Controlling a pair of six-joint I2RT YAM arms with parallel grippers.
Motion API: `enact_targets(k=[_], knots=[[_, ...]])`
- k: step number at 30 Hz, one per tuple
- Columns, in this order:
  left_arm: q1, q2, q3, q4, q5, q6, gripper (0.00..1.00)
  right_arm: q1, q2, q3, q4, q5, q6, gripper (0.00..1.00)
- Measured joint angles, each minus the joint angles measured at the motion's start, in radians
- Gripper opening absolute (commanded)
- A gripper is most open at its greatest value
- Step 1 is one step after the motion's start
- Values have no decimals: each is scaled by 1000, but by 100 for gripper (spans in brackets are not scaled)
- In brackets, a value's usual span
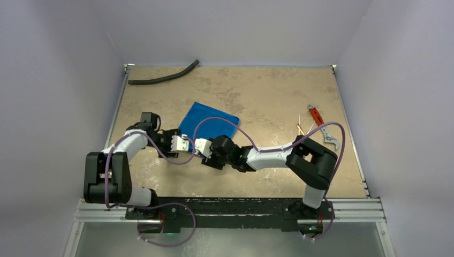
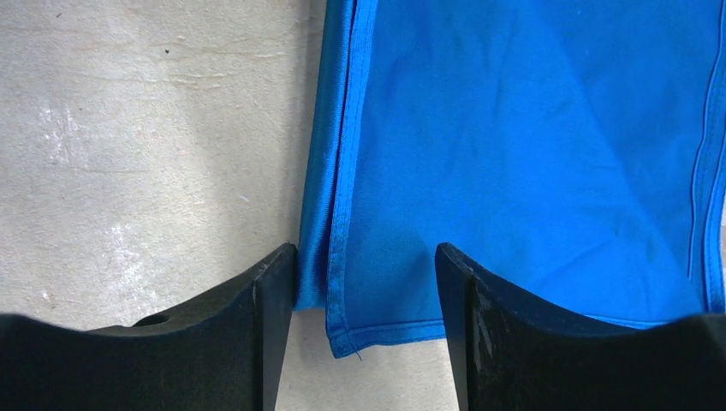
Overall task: Fold the napkin into a case and place the utensils inside
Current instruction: Pick up the top corner of the square folded napkin from the center of the board.
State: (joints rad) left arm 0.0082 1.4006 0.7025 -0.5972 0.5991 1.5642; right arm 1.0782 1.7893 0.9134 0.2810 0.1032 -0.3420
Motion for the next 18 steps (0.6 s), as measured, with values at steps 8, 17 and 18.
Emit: enact_targets(k=[8, 17, 18], knots=[[-30, 47, 10, 57, -14, 27, 63, -15, 16, 22, -27, -46, 29, 37], [-52, 50, -17, 176, -31, 122, 63, -37, 16, 23, -45, -97, 55, 16], [-55, 47, -24, 191, -33, 138, 63, -42, 16, 23, -46, -99, 56, 16]])
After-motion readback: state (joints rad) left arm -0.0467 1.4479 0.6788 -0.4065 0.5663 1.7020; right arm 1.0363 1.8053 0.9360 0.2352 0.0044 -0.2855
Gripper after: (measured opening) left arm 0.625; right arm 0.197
